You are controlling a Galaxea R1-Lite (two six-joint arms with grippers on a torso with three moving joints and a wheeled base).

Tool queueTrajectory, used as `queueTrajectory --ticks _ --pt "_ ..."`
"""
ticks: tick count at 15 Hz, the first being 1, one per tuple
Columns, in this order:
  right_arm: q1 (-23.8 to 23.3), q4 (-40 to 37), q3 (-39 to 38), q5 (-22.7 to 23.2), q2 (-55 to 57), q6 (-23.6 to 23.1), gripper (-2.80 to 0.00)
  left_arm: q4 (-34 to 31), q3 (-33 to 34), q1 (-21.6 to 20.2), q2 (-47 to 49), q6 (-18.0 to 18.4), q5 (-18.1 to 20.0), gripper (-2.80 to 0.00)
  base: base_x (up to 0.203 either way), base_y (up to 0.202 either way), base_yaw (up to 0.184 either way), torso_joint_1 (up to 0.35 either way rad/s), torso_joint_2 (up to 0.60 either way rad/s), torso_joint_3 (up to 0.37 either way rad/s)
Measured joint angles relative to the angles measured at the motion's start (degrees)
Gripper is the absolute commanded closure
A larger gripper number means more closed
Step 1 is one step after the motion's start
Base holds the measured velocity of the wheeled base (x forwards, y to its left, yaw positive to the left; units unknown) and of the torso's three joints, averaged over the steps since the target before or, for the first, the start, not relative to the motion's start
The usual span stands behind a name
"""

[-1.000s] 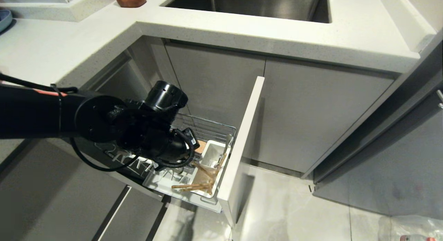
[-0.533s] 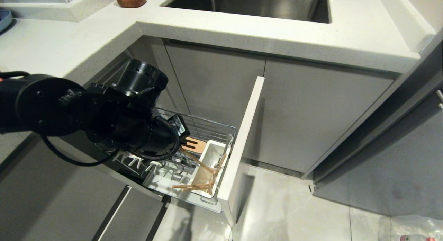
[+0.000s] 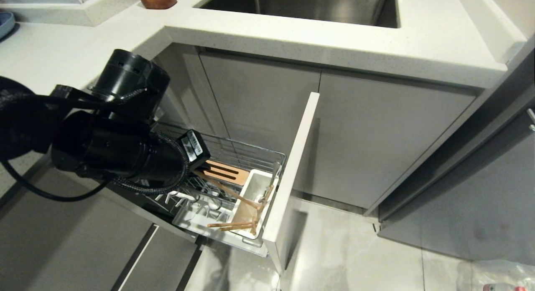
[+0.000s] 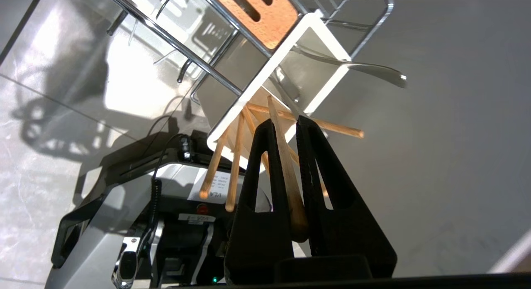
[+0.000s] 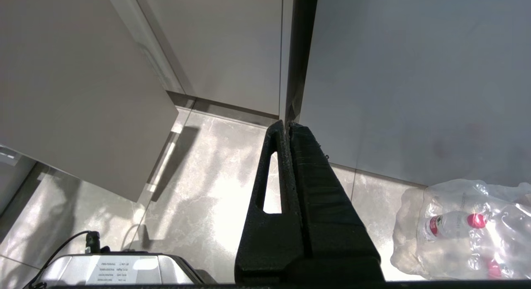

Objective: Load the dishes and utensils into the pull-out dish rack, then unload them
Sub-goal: Take the chopsticks out of the cupboard

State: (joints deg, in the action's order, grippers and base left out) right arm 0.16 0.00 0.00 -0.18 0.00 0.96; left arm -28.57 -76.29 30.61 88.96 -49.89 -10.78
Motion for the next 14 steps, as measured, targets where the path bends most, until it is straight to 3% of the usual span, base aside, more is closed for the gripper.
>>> queueTrajectory --ticks 5,14 --pt "0.0 0.0 0.0 0.0 0.0 0.0 0.00 -0.1 0.1 -0.2 -4.2 1.2 -0.5 0.00 0.000 0.000 0.000 0.000 0.00 0.000" --pt "0.0 0.0 0.0 0.0 0.0 0.0 0.00 -2.5 -1.2 -0.4 -12.7 5.5 -5.2 0.00 0.000 0.000 0.000 0.000 0.00 0.000"
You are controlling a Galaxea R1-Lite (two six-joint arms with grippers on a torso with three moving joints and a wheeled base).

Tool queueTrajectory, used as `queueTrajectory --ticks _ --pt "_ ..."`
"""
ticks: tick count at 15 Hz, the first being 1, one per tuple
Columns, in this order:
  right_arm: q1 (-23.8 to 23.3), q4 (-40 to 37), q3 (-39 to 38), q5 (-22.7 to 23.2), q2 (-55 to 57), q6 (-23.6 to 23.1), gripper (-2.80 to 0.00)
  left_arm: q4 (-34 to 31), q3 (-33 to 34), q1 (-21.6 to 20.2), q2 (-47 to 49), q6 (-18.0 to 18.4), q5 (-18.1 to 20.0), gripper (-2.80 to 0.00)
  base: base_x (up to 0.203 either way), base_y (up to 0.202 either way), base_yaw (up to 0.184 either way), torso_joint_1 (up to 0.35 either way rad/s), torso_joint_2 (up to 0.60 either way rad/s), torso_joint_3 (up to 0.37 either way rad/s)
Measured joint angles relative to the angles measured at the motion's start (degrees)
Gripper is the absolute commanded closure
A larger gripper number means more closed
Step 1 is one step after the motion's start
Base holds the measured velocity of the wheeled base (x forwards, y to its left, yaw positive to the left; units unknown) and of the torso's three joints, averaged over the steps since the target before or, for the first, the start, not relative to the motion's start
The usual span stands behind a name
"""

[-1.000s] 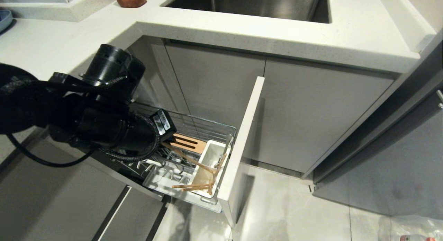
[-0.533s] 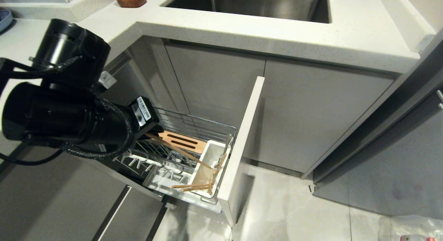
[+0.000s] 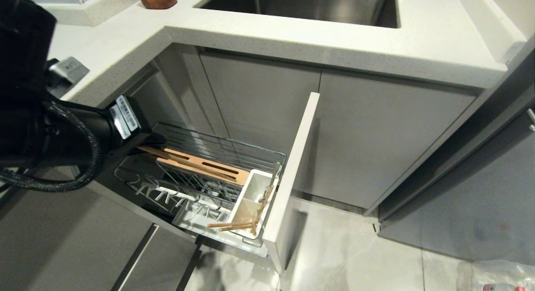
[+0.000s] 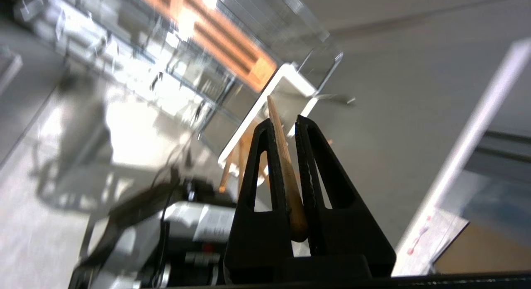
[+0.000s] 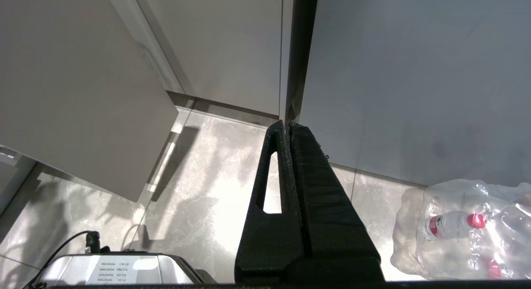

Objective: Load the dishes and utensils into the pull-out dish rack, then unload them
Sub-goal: Take the chopsticks out of the cupboard

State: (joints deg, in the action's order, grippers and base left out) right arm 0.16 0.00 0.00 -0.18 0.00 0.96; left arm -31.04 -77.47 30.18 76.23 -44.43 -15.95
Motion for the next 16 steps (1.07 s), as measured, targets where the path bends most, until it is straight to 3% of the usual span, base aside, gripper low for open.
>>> queueTrajectory --ticks 7,12,16 --pt "0.0 0.0 0.0 0.0 0.0 0.0 0.00 -1.1 -6.1 0.3 -11.6 6.6 -4.4 0.00 0.000 0.000 0.000 0.000 0.00 0.000" --pt "0.0 0.0 0.0 0.0 0.0 0.0 0.00 -1.6 -10.4 0.1 -19.4 13.3 -10.6 0.00 0.000 0.000 0.000 0.000 0.00 0.000" --pt "0.0 0.0 0.0 0.0 0.0 0.0 0.00 -1.2 -13.7 -3.0 -23.1 18.1 -14.6 0.00 0.000 0.000 0.000 0.000 0.00 0.000"
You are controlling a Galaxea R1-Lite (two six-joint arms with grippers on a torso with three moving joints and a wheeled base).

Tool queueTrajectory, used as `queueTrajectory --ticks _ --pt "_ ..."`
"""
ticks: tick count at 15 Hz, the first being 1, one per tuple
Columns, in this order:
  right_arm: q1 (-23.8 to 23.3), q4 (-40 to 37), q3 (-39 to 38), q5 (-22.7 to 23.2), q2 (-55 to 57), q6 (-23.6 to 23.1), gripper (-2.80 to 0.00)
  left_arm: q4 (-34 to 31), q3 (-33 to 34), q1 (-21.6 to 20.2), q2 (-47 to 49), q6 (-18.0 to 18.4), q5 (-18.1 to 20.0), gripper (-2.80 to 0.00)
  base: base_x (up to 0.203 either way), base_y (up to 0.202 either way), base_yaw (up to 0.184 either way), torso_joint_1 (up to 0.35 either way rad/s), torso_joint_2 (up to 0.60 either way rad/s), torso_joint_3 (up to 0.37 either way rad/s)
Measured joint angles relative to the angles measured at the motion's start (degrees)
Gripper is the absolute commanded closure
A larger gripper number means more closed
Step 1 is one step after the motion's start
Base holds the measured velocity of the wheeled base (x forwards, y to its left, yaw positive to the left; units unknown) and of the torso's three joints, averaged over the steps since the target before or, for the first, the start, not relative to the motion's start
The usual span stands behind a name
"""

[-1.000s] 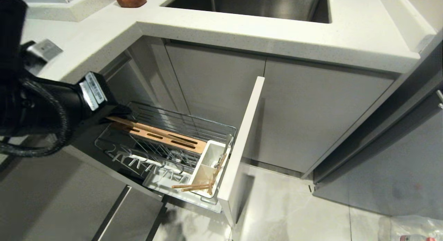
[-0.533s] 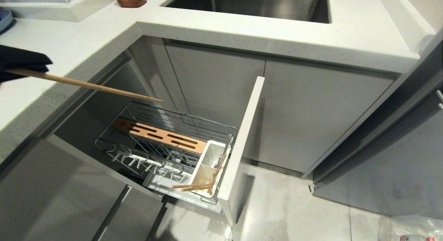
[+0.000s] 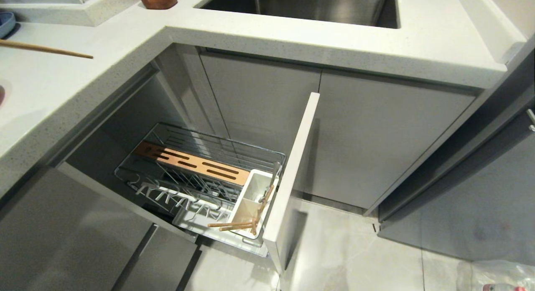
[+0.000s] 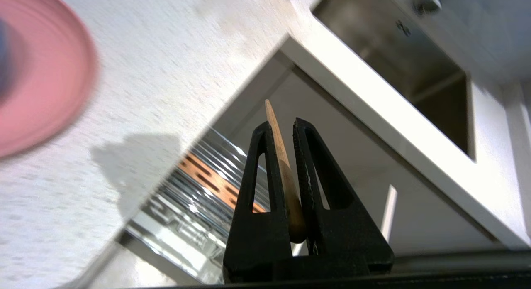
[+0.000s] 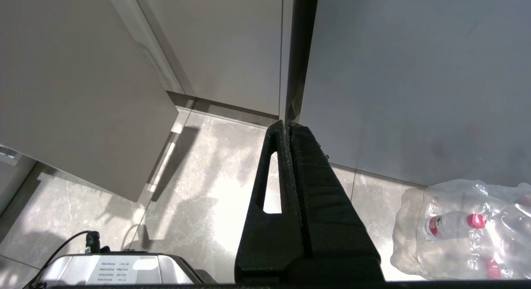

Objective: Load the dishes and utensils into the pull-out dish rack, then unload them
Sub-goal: Take the chopsticks out of the cupboard

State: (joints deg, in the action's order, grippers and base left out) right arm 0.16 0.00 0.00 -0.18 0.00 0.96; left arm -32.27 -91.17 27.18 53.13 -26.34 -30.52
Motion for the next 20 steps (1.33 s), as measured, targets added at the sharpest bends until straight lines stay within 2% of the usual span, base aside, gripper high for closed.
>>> queueTrajectory --ticks 4,11,13,15,17,20 --pt "0.0 0.0 0.0 0.0 0.0 0.0 0.00 2.7 -2.2 -7.6 -0.6 2.7 -0.9 0.00 0.000 0.000 0.000 0.000 0.00 0.000" --pt "0.0 0.0 0.0 0.0 0.0 0.0 0.00 11.8 -3.3 -28.6 5.0 4.0 -1.5 0.00 0.000 0.000 0.000 0.000 0.00 0.000" --pt "0.0 0.0 0.0 0.0 0.0 0.0 0.00 17.7 -1.2 -34.7 7.5 4.7 -1.6 0.00 0.000 0.000 0.000 0.000 0.00 0.000" --pt "0.0 0.0 0.0 0.0 0.0 0.0 0.00 26.0 2.7 -40.0 9.7 7.1 -1.7 0.00 0.000 0.000 0.000 0.000 0.00 0.000" --pt "0.0 0.0 0.0 0.0 0.0 0.0 0.00 35.6 7.9 -42.7 11.4 11.2 -1.7 0.00 0.000 0.000 0.000 0.000 0.00 0.000" --pt "0.0 0.0 0.0 0.0 0.0 0.0 0.00 48.6 17.4 -43.9 12.6 17.3 -1.7 0.00 0.000 0.000 0.000 0.000 0.00 0.000"
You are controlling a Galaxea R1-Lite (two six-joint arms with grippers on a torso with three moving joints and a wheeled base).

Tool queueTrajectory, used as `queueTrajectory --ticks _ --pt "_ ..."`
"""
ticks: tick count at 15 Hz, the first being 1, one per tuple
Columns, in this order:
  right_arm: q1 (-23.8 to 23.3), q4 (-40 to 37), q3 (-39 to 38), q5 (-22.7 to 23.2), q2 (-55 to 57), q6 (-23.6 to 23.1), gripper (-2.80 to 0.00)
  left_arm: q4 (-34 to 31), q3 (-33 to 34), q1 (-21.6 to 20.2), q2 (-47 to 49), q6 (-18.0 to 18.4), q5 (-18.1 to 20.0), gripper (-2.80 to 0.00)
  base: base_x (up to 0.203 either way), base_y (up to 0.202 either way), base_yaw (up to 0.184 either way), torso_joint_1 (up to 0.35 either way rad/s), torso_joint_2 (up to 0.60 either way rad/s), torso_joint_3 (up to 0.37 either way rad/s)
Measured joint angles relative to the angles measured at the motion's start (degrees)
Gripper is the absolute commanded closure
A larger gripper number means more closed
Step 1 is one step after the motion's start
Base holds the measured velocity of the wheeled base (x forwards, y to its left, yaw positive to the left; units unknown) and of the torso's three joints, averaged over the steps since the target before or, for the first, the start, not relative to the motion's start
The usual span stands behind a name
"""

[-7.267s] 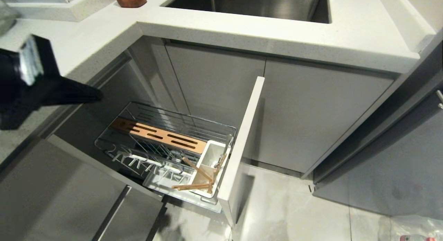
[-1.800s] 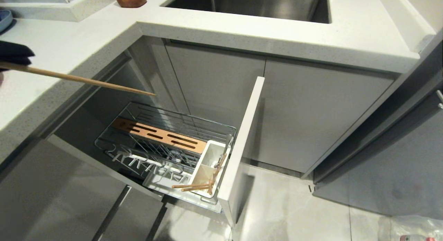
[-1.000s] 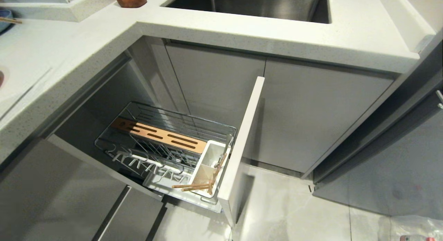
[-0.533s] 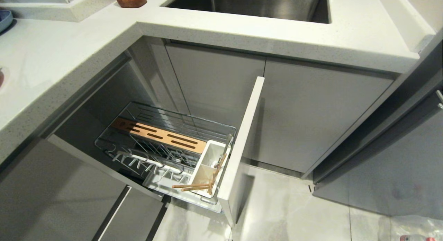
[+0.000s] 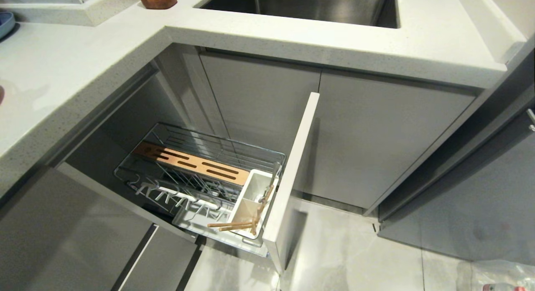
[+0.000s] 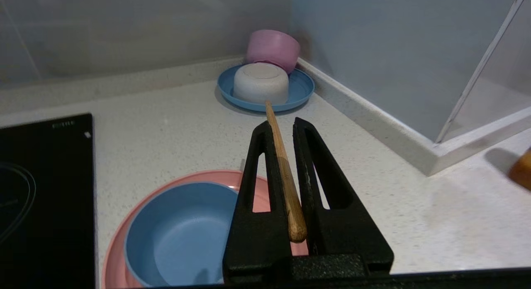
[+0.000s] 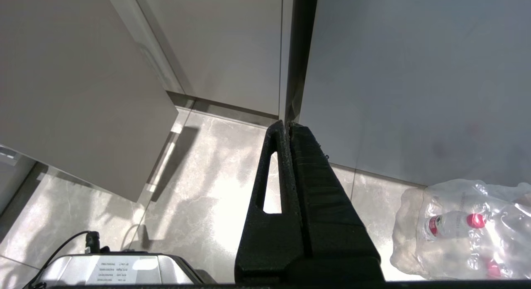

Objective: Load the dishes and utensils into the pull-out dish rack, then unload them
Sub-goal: Take the chopsticks out of the cupboard

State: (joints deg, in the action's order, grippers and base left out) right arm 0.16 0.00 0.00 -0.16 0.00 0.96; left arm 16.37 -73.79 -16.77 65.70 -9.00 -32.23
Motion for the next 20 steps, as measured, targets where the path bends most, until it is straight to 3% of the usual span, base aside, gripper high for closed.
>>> queueTrajectory --ticks 3,10,13,20 --pt "0.0 0.0 0.0 0.0 0.0 0.0 0.00 12.2 9.0 -0.2 0.4 5.3 0.2 0.00 0.000 0.000 0.000 0.000 0.00 0.000" --pt "0.0 0.0 0.0 0.0 0.0 0.0 0.00 27.5 21.7 -0.3 0.5 7.8 0.8 0.00 0.000 0.000 0.000 0.000 0.00 0.000" --pt "0.0 0.0 0.0 0.0 0.0 0.0 0.00 34.5 27.9 -0.2 0.1 8.4 2.9 0.00 0.000 0.000 0.000 0.000 0.00 0.000" --pt "0.0 0.0 0.0 0.0 0.0 0.0 0.00 45.0 37.2 -0.3 -0.8 9.1 5.4 0.00 0.000 0.000 0.000 0.000 0.00 0.000"
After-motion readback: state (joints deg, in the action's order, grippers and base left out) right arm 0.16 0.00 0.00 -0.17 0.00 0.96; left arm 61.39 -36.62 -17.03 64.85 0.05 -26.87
